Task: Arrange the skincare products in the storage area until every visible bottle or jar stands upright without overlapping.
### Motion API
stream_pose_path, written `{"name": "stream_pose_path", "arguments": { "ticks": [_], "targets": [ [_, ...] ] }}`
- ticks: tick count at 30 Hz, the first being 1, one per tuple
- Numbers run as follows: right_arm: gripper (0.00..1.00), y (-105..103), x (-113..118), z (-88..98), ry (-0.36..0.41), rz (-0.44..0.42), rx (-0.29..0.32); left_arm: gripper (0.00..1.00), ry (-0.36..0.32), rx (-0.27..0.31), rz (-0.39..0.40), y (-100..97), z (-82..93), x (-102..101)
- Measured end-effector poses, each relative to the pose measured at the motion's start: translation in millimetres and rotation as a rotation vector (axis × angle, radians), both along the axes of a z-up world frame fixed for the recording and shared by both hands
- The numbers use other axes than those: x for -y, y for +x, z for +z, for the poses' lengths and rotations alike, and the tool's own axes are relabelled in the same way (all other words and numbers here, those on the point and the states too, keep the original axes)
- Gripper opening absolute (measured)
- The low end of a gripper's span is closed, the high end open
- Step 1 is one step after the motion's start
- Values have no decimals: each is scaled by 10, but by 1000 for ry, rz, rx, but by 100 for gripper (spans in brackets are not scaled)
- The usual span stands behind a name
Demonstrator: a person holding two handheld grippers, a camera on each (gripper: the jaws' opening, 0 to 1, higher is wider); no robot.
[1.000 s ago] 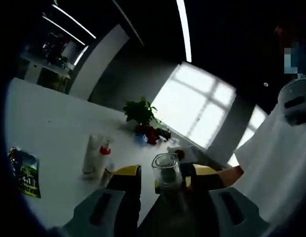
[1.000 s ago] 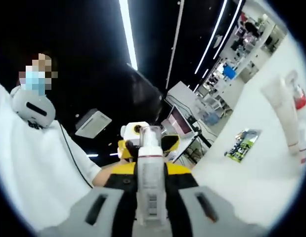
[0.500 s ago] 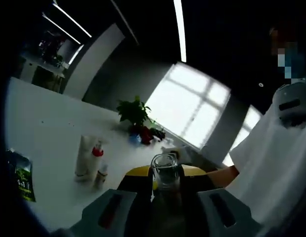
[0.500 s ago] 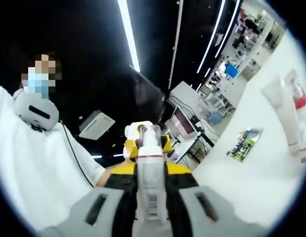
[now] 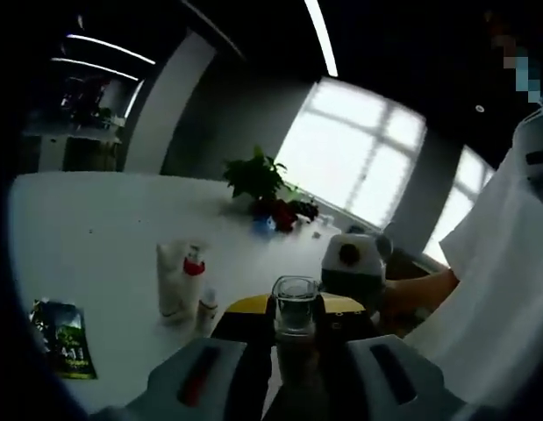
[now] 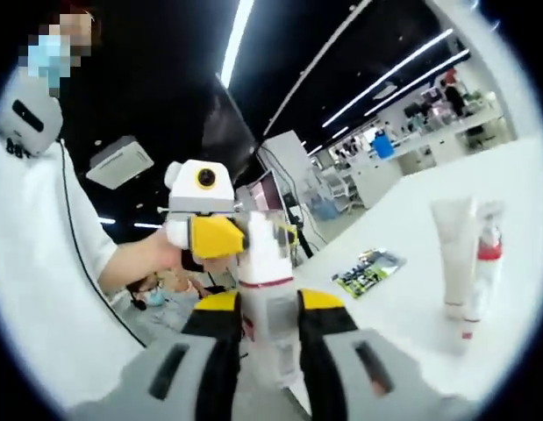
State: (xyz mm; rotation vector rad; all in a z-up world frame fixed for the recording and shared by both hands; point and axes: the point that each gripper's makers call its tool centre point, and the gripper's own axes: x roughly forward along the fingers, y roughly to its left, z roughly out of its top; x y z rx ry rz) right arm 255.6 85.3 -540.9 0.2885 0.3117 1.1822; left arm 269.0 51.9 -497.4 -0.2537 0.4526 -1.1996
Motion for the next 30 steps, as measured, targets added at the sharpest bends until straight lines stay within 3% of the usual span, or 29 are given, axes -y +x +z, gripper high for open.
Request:
{"name": "stream_pose_path", "arguments": {
  "ticks": [4, 9, 13, 21, 25, 30],
  "targets": [
    [25, 33, 25, -83, -86, -54, 53, 15, 53, 31, -31, 1, -53, 24],
    [24, 121, 76, -194, -158, -158, 76, 15, 136, 80, -60, 25, -133, 77],
    [23, 155, 91, -235, -160, -188, 59, 16, 164, 119, -76, 44, -171, 119],
    [23, 223, 142, -310, -214, -208, 80, 17, 232, 192, -103, 105, -274, 130],
    [23, 264, 146, -291, -195, -215, 80, 19, 329, 204, -150, 102, -440, 90],
    [23, 278, 163, -352, -239, -201, 106, 19, 338, 200, -159, 161, -540, 124]
  ]
}}
